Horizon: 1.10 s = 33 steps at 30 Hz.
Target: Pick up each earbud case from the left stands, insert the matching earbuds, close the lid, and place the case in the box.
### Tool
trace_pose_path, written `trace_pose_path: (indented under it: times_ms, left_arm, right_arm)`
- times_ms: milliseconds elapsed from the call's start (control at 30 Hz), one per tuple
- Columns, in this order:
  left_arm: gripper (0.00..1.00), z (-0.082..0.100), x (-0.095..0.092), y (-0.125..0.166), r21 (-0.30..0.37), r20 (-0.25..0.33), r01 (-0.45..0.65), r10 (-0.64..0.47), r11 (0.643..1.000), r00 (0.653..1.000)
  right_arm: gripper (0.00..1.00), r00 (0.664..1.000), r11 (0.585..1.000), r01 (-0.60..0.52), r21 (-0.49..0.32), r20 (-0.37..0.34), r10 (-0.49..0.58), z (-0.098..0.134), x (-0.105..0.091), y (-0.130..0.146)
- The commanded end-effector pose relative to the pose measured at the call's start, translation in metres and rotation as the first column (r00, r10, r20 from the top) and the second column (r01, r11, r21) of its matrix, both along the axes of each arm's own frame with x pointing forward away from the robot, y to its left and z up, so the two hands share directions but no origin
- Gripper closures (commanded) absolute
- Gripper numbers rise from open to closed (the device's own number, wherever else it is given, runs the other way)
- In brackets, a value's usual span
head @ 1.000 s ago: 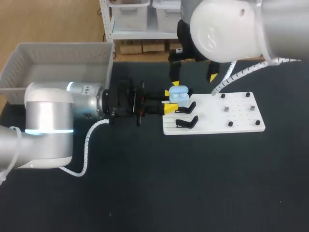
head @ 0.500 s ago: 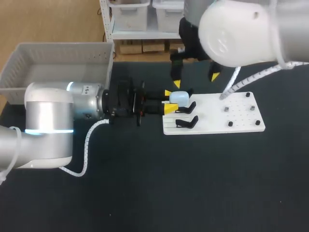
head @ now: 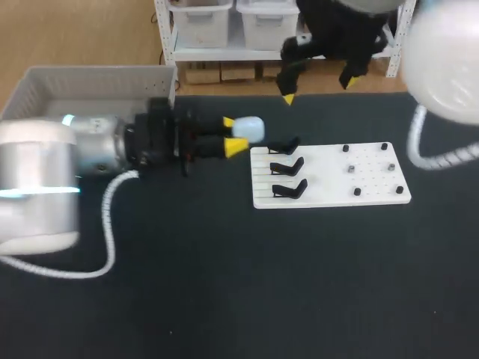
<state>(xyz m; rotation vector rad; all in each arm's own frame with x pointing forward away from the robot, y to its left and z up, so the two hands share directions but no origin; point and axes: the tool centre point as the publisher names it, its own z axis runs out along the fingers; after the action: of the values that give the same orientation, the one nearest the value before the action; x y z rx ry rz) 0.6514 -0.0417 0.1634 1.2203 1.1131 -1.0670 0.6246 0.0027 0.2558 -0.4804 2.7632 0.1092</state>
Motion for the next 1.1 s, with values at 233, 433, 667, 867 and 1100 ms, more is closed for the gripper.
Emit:
trace_pose_path:
  times_ms: [233,433,667,867,1100]
  left_arm:
    - [1.0,0.056,0.008,0.111,0.125,0.036,-0.294,0.292,0.948,0.956]
    - [1.0,0.053,0.064,0.17,0.213,0.025,-0.38,0.383,0.9,0.923]
    - [1.0,0.048,0.137,0.241,0.296,0.005,-0.435,0.454,0.85,0.891]
    - [1.0,0.039,0.183,0.275,0.34,0.013,-0.43,0.454,0.836,0.891]
    - [1.0,0.019,0.215,0.303,0.364,-0.014,-0.419,0.454,0.832,0.891]
  right_arm:
    - [0.0,0.976,0.997,-0.004,0.083,0.219,-0.014,-0.007,-0.023,-0.011]
    - [0.0,0.976,0.997,-0.004,0.083,0.219,-0.014,-0.007,-0.023,-0.011]
    - [0.0,0.976,0.997,-0.004,0.083,0.219,-0.014,-0.007,-0.023,-0.011]
    - [0.0,0.976,0.997,-0.004,0.083,0.219,-0.014,-0.007,-0.023,-0.011]
    - [0.0,0.976,0.997,-0.004,0.083,0.219,-0.014,-0.007,-0.023,-0.011]
